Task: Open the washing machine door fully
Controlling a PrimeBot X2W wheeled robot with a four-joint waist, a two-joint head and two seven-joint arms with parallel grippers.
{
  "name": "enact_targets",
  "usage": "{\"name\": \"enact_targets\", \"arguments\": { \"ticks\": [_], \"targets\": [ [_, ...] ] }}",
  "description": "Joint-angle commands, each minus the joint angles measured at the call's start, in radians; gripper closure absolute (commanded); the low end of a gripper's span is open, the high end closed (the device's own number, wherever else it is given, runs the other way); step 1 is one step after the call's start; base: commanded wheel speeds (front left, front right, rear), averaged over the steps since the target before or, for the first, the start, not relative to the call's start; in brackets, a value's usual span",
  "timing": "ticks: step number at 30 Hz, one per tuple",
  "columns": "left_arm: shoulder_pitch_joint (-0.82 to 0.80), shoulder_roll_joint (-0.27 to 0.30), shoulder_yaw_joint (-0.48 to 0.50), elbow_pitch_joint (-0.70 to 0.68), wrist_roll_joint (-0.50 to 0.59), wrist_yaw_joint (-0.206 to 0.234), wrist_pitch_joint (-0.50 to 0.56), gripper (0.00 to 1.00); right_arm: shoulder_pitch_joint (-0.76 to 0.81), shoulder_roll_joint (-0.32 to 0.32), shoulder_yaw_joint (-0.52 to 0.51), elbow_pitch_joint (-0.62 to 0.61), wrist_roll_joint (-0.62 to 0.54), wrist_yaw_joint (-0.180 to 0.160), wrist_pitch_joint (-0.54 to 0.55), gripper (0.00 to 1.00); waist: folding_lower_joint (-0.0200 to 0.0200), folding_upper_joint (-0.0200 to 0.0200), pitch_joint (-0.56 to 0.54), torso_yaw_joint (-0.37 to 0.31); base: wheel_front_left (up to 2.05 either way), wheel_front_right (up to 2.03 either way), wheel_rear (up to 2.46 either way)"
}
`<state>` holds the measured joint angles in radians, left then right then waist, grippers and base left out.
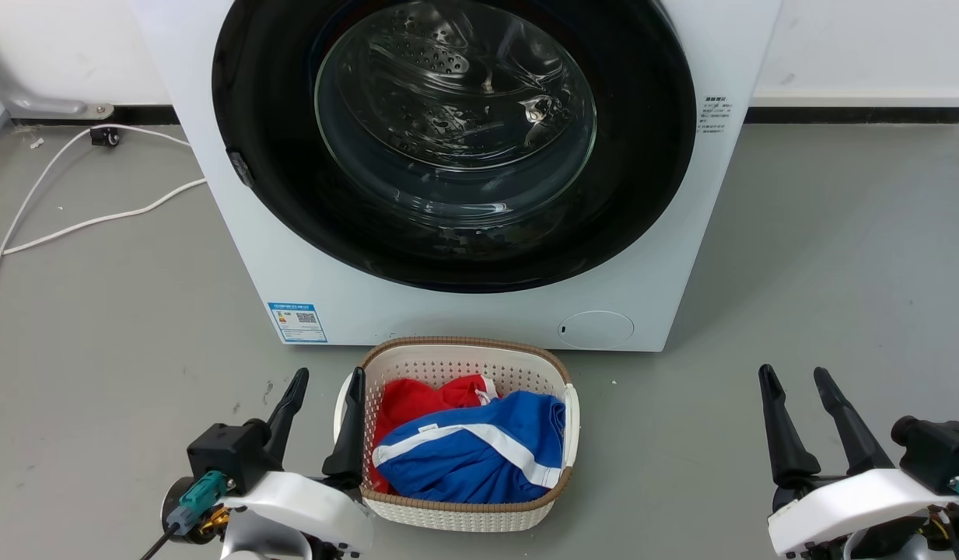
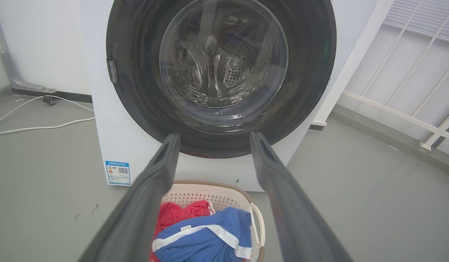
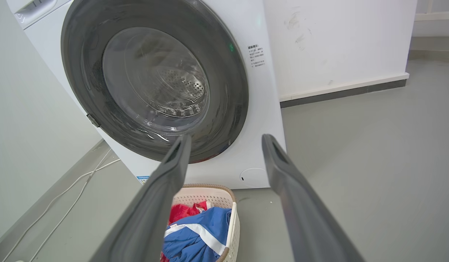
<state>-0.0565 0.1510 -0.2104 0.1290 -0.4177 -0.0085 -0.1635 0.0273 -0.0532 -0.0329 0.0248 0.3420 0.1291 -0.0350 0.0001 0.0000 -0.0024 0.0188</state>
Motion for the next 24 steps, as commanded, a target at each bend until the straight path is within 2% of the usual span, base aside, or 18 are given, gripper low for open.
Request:
{"name": "enact_targets", "arguments": {
  "ticks": [1, 24],
  "targets": [
    [-0.022, 0.010, -0.006, -0.011, 0.029, 0.004, -0.011, 0.00, 0.004, 0.001, -0.001, -0.018, -0.032, 0.002, -0.007, 0.00, -0.0001, 0.0000, 0.001, 0.000, 0.00, 0.00, 0.00],
    [-0.021, 0.006, -0.024, -0.002, 0.188, 0.016, -0.059, 0.00, 0.022, 0.003, -0.005, -0.040, -0.201, 0.002, -0.030, 0.00, -0.0001, 0.0000, 0.007, -0.003, 0.00, 0.00, 0.00]
  ]
}}
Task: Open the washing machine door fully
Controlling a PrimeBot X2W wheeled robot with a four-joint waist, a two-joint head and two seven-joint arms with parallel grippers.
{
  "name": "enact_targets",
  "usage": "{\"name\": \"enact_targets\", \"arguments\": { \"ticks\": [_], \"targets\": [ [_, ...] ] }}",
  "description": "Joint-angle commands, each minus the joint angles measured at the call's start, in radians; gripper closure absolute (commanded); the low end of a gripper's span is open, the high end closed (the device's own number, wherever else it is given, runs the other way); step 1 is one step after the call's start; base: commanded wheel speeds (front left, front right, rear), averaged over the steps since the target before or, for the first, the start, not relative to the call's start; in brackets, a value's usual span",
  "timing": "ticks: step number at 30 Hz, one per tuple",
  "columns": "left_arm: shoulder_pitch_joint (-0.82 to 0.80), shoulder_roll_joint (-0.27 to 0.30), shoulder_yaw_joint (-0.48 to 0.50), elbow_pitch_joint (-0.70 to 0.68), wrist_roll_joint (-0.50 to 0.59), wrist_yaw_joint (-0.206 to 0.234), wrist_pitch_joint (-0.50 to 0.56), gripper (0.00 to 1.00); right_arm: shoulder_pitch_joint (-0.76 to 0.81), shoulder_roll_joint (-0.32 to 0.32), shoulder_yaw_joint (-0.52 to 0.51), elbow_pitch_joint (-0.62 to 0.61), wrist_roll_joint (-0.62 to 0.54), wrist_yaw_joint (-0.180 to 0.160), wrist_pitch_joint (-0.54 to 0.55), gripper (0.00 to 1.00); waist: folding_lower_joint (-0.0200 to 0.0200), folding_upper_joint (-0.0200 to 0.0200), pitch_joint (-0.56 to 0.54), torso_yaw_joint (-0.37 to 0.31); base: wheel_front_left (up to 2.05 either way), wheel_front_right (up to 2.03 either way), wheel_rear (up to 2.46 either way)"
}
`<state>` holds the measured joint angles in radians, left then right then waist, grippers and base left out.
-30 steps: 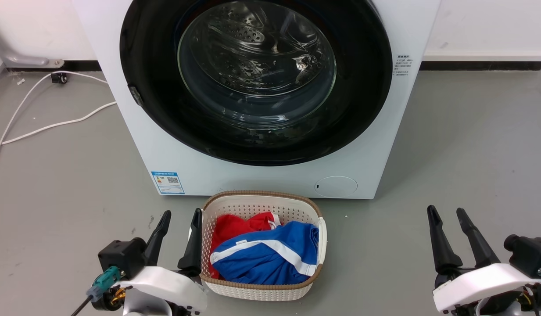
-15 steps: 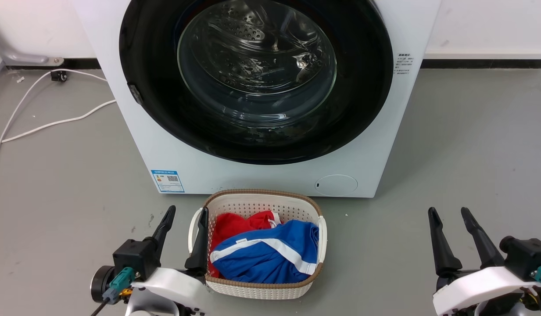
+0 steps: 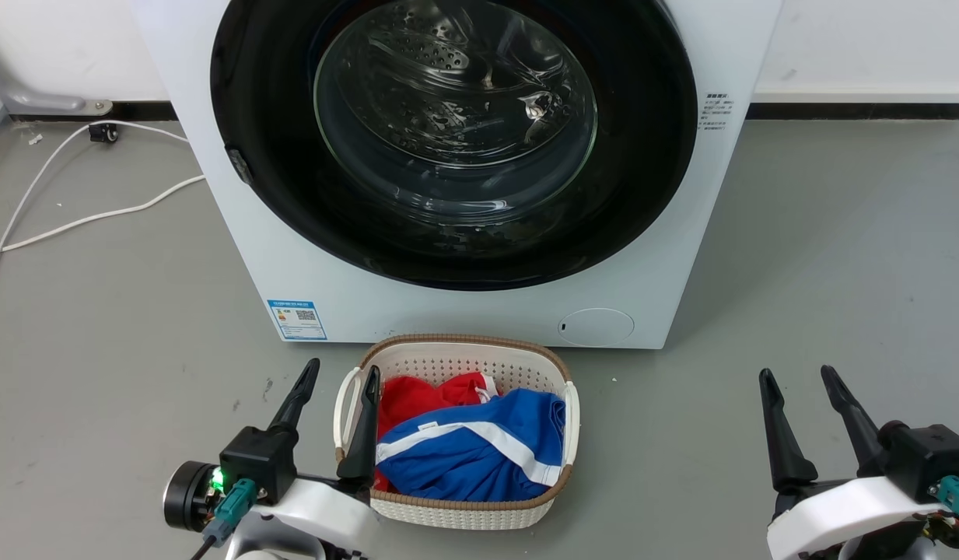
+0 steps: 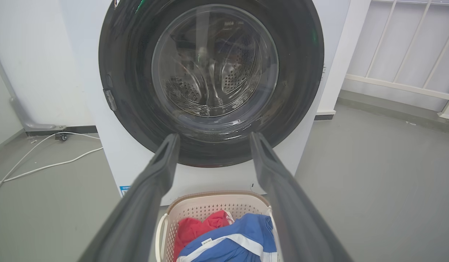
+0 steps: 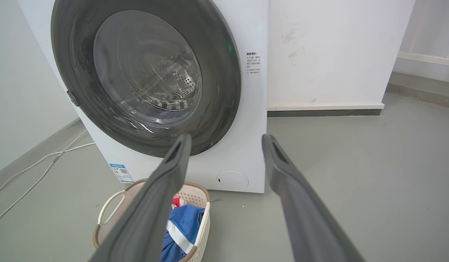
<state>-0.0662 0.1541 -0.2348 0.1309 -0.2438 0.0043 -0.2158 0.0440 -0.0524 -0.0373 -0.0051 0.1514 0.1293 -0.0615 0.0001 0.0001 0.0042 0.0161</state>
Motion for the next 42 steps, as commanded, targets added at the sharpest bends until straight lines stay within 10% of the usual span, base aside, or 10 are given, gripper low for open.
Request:
{"name": "enact_targets", "arguments": {
  "ticks": [1, 40, 41, 42],
  "targets": [
    [-0.011, 0.003, 0.001, -0.003, 0.021, 0.002, -0.010, 0.00, 0.005, 0.002, -0.001, -0.010, -0.017, 0.002, -0.007, 0.00, -0.0001, -0.0001, 0.000, 0.000, 0.00, 0.00, 0.00],
    [0.011, -0.058, 0.075, 0.068, 0.124, -0.063, -0.050, 0.00, 0.003, 0.003, -0.011, 0.034, -0.109, 0.001, -0.061, 0.00, -0.0001, -0.0001, -0.012, -0.003, 0.00, 0.00, 0.00],
    [0.012, -0.059, 0.077, 0.069, 0.126, -0.063, -0.050, 0.00, 0.003, 0.003, -0.013, 0.036, -0.099, 0.001, -0.060, 0.14, -0.0001, -0.0001, -0.013, -0.003, 0.00, 0.00, 0.00],
    [0.012, -0.059, 0.078, 0.070, 0.127, -0.063, -0.050, 0.00, 0.003, 0.003, -0.014, 0.036, -0.094, 0.001, -0.059, 0.62, -0.0001, -0.0001, -0.013, -0.003, 0.00, 0.00, 0.00]
  ]
}}
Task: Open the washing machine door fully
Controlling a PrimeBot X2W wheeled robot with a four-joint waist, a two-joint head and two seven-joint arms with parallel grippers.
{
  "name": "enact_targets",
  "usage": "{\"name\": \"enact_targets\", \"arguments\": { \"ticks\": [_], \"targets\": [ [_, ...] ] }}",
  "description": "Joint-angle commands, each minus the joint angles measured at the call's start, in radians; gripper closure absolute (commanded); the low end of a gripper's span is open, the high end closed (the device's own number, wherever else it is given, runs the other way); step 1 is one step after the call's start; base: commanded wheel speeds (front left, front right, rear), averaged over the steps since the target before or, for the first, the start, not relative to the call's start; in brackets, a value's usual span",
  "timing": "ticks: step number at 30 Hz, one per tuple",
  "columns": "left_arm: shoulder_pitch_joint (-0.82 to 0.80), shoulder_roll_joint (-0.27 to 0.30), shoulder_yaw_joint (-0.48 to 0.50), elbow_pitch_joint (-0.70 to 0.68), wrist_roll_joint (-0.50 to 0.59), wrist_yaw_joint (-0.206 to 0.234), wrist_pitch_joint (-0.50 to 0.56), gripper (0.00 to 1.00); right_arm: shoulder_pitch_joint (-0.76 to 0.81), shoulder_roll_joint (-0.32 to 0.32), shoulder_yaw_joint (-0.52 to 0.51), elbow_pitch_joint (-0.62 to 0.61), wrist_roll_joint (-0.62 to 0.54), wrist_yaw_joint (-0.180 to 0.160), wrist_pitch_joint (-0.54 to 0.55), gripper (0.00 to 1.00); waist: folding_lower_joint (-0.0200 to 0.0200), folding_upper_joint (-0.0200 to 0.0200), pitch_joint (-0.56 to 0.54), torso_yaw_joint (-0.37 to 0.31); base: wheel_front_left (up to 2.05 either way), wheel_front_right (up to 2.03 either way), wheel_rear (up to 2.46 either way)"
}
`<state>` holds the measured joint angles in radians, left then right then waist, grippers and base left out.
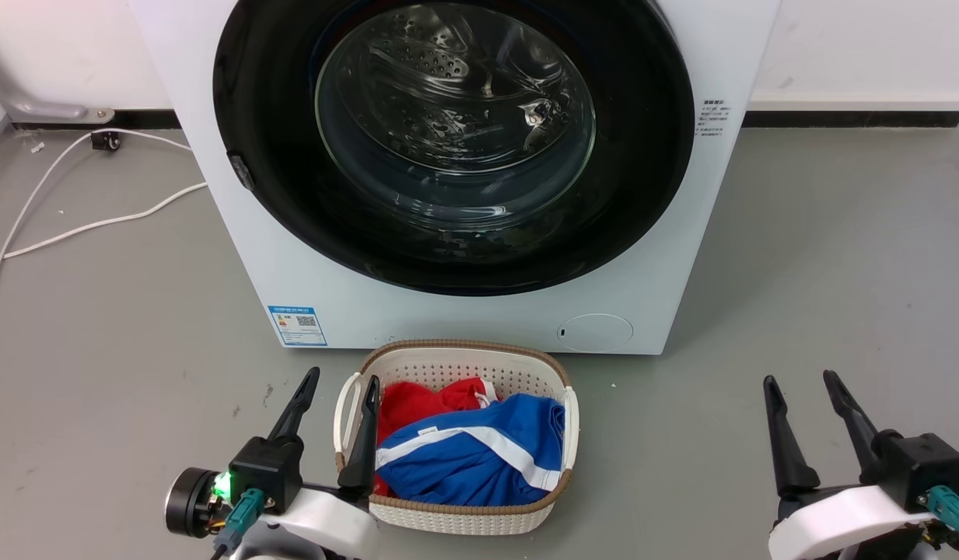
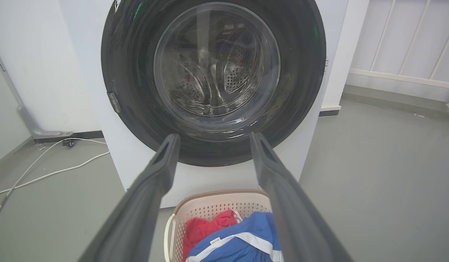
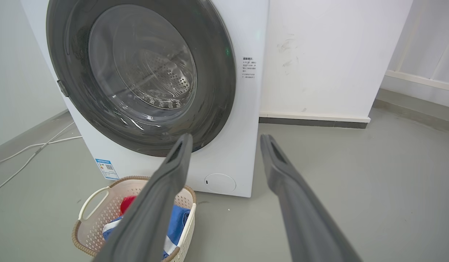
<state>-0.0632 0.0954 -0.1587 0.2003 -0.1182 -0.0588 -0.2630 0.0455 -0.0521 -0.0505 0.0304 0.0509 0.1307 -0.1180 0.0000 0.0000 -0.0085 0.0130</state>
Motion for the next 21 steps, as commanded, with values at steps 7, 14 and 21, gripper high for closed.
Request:
{"name": "enact_targets", "arguments": {
  "ticks": [7, 14, 21],
  "targets": [
    [0.008, -0.007, 0.010, 0.008, 0.009, -0.002, -0.003, 0.00, -0.003, 0.003, -0.013, 0.014, 0.102, 0.000, 0.007, 1.00, 0.0000, 0.0000, -0.001, -0.004, 0.00, 0.00, 0.00],
    [0.007, -0.015, 0.017, 0.010, 0.012, -0.007, -0.003, 0.00, -0.023, 0.003, -0.010, 0.077, 0.628, 0.000, 0.015, 1.00, 0.0000, 0.0000, -0.001, -0.005, 0.00, 0.00, 0.00],
    [-0.006, -0.020, 0.025, 0.003, 0.018, -0.006, -0.002, 0.00, -0.062, 0.002, -0.020, 0.102, 1.170, 0.000, 0.023, 1.00, 0.0000, 0.0000, 0.017, -0.009, 0.00, 0.00, 0.00]
  ]
}}
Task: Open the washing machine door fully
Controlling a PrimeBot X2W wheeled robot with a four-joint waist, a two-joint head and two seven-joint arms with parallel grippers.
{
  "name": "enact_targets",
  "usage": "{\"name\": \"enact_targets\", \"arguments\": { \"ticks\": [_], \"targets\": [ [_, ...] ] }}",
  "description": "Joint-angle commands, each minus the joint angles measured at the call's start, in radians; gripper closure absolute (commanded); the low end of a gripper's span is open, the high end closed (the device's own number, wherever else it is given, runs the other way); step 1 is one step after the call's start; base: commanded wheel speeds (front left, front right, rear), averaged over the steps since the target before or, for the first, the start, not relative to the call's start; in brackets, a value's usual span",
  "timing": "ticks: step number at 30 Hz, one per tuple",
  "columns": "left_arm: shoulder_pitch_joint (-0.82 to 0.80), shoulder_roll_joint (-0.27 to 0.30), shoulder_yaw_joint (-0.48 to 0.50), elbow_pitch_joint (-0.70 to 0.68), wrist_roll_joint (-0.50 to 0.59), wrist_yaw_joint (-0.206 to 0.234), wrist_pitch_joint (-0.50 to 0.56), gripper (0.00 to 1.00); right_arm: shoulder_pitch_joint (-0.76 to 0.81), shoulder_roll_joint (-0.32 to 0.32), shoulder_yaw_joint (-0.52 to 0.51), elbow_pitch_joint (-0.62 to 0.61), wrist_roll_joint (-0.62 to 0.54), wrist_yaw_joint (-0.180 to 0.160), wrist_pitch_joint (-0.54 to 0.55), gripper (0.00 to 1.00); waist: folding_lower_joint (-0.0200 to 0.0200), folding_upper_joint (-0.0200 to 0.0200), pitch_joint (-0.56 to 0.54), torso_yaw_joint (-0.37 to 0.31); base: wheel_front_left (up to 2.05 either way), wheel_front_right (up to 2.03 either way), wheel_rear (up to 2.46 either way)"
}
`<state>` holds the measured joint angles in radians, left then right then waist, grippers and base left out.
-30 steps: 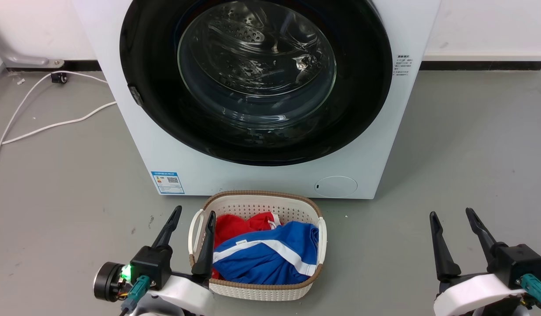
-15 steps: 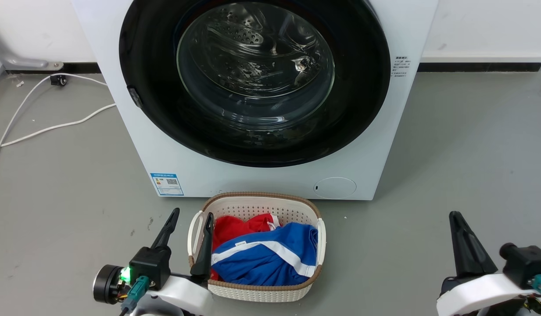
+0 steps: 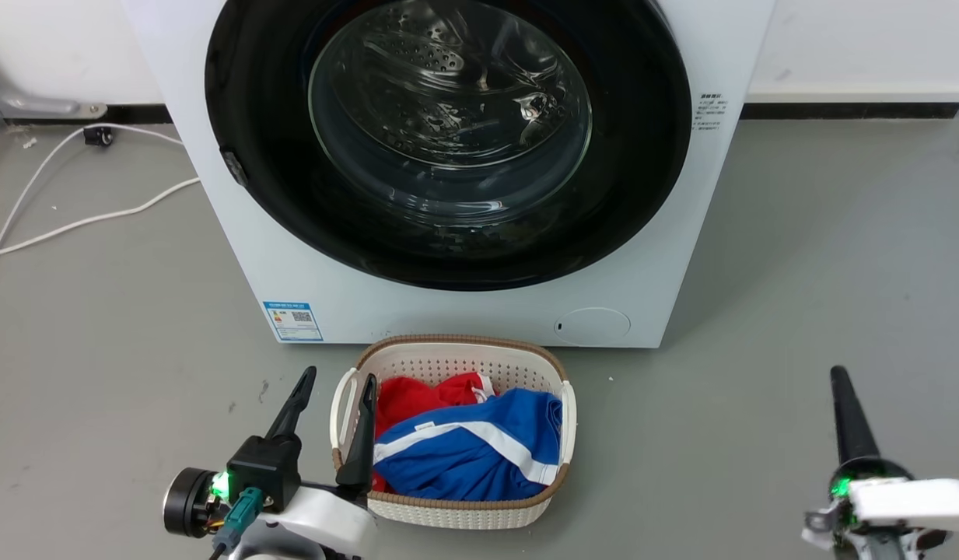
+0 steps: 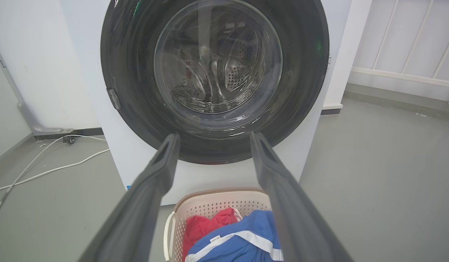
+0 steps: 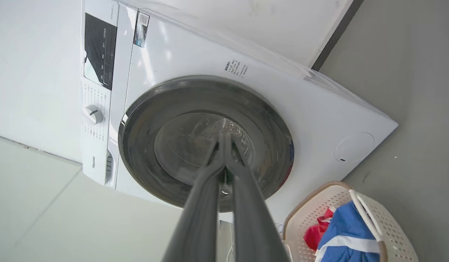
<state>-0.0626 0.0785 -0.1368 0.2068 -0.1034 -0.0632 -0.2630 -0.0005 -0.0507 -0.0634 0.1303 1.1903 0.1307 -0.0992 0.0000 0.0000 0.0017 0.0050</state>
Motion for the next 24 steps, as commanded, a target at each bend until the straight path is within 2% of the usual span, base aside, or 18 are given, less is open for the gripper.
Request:
{"name": "enact_targets", "arguments": {
  "ticks": [1, 4, 11, 16, 24],
  "targets": [
    [-0.010, -0.004, 0.003, -0.006, 0.005, -0.001, -0.002, 0.00, -0.027, 0.001, -0.014, 0.002, 0.108, 0.000, 0.006, 1.00, 0.0000, 0.0000, 0.012, -0.001, 0.00, 0.00, 0.00],
    [-0.021, -0.006, 0.006, -0.015, 0.008, 0.001, -0.002, 0.00, -0.058, 0.000, -0.052, 0.018, 0.245, 0.000, 0.015, 1.00, 0.0000, 0.0000, 0.029, -0.003, 0.00, 0.00, 0.00],
    [-0.052, -0.010, 0.010, -0.046, 0.015, 0.003, -0.002, 0.00, -0.191, -0.025, -0.130, 0.081, 0.393, 0.000, 0.058, 1.00, 0.0000, 0.0000, 0.091, -0.009, 0.00, 0.00, 0.00],
    [-0.091, -0.014, 0.005, -0.074, 0.021, 0.002, -0.002, 0.00, -0.357, -0.085, -0.149, 0.188, 0.459, 0.000, 0.112, 1.00, 0.0000, 0.0000, 0.160, -0.009, 0.00, 0.00, 0.00],
    [-0.162, -0.019, 0.000, -0.117, 0.024, 0.001, -0.002, 0.00, -0.613, -0.191, -0.079, 0.359, 0.496, 0.000, 0.239, 1.00, 0.0000, 0.0000, 0.271, 0.008, 0.00, 0.00, 0.00]
  ]
}}
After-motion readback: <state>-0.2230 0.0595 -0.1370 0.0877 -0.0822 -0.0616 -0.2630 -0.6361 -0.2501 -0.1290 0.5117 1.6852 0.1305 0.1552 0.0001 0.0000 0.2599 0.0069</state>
